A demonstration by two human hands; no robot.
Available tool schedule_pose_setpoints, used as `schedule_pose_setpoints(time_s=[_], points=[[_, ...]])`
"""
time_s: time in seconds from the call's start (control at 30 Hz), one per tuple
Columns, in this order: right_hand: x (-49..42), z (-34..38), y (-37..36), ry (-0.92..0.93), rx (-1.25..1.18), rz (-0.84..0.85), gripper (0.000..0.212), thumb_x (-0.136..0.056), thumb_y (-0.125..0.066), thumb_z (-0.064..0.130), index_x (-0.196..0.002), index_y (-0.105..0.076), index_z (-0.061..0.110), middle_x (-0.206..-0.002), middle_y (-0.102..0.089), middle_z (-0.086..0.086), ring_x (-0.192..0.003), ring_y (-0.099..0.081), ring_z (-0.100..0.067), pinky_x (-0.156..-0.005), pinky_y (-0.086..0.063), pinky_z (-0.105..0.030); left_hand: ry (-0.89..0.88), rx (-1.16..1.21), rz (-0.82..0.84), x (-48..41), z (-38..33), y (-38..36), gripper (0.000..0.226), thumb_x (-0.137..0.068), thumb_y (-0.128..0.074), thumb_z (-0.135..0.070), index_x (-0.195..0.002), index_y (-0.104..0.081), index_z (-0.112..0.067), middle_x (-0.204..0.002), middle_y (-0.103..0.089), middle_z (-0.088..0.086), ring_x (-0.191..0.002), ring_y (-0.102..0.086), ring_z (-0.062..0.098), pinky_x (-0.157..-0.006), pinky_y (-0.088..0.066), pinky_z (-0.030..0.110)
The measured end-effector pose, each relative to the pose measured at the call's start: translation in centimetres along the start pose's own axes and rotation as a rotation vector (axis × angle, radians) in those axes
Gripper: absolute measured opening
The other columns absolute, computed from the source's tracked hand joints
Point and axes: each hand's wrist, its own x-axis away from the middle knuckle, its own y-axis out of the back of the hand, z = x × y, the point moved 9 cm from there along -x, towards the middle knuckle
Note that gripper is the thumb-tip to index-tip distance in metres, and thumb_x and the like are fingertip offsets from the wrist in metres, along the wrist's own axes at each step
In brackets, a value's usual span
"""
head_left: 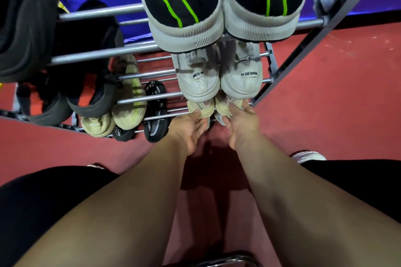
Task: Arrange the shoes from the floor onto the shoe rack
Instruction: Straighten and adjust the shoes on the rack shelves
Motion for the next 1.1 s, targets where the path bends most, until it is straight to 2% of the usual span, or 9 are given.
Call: schedule_pose_setpoints(time_s=[0.13,0.3,0.47,0.63,0.73,0.87,0.93,1.0,1.1], points=[[0.0,0.0,0.0,0.001,-0.009,-0.017,0.05,-0.097,-0.067,0.007,-0.144,-0.056,0.02,-0.115,-0.072,0.0,-0.097,-0.072,-0.014,-0.079,-0.061,-0.023,-0.009,0.013,0.006,0.0,0.0,-0.1,0.028,-0.098,-0.066,-0.013,-0.122,-0.064,0.002,-0.107,-0.075,0.014,-0.098,-0.074,0.022,-0.079,-0.063,0.028],[-0.4,0.3,0.6,0.033,0.016,-0.055,0.046,-0.097,-0.067,0.011,-0.141,-0.058,0.024,-0.108,-0.073,0.001,-0.088,-0.071,-0.016,-0.057,-0.055,-0.017,-0.012,0.036,0.01,-0.1,0.2,-0.5,0.029,-0.097,-0.068,-0.013,-0.122,-0.065,0.001,-0.113,-0.074,0.015,-0.105,-0.073,0.024,-0.079,-0.063,0.027],[-0.5,0.2,0.6,0.038,0.045,-0.052,0.051,-0.098,-0.067,0.014,-0.146,-0.054,0.025,-0.116,-0.072,-0.001,-0.093,-0.07,-0.02,-0.067,-0.058,-0.021,0.007,0.045,0.013,-0.4,0.7,-0.8,0.029,-0.095,-0.07,-0.012,-0.121,-0.066,0.001,-0.112,-0.075,0.014,-0.101,-0.074,0.022,-0.073,-0.061,0.025],[-0.7,0.0,0.6,0.046,0.038,-0.06,0.051,-0.097,-0.068,0.014,-0.145,-0.056,0.026,-0.116,-0.072,0.0,-0.096,-0.072,-0.02,-0.064,-0.058,-0.02,0.013,0.035,0.014,-0.4,0.6,-0.6,0.03,-0.096,-0.069,-0.012,-0.122,-0.065,0.001,-0.113,-0.074,0.015,-0.102,-0.074,0.021,-0.072,-0.061,0.024],[-0.8,-0.3,0.5,0.031,0.027,-0.066,0.056,-0.096,-0.069,0.014,-0.148,-0.053,0.027,-0.124,-0.07,-0.002,-0.102,-0.073,-0.022,-0.074,-0.061,-0.023,0.015,0.031,0.014,-0.3,0.5,-0.6,0.03,-0.097,-0.068,-0.012,-0.123,-0.065,0.001,-0.113,-0.074,0.015,-0.103,-0.074,0.022,-0.072,-0.061,0.024],[-0.8,-0.2,0.5,0.028,0.057,-0.065,0.054,-0.096,-0.07,0.016,-0.146,-0.054,0.027,-0.113,-0.072,0.0,-0.098,-0.074,-0.023,-0.069,-0.06,-0.023,0.014,0.025,0.024,-0.1,0.4,-0.5,0.03,-0.097,-0.068,-0.013,-0.122,-0.065,0.001,-0.112,-0.075,0.015,-0.104,-0.074,0.023,-0.077,-0.062,0.027],[-0.4,-0.2,0.9,0.025,0.084,-0.08,0.052,-0.096,-0.07,0.02,-0.145,-0.055,0.029,-0.106,-0.07,0.004,-0.097,-0.073,-0.024,-0.077,-0.062,-0.029,0.015,-0.001,0.023,0.0,0.6,-0.3,0.031,-0.095,-0.071,-0.015,-0.121,-0.066,0.001,-0.114,-0.073,0.016,-0.104,-0.073,0.025,-0.084,-0.062,0.031],[0.4,-0.3,1.6,0.031,0.114,-0.155,0.045,-0.091,-0.066,0.031,-0.136,-0.06,0.034,-0.1,-0.068,0.006,-0.092,-0.073,-0.025,-0.084,-0.063,-0.04,0.021,-0.034,0.011,0.2,0.7,0.3,0.031,-0.094,-0.073,-0.019,-0.12,-0.067,-0.003,-0.116,-0.068,0.015,-0.105,-0.072,0.027,-0.087,-0.062,0.035],[0.8,-1.9,2.8,0.049,0.242,-0.277,0.027,-0.075,-0.052,0.042,-0.095,-0.062,0.028,-0.1,-0.073,-0.007,-0.08,-0.07,-0.03,-0.08,-0.061,-0.047,0.042,-0.094,-0.002,0.9,0.2,1.7,0.028,-0.097,-0.069,-0.028,-0.119,-0.067,-0.012,-0.115,-0.065,0.011,-0.105,-0.071,0.026,-0.09,-0.06,0.037]])
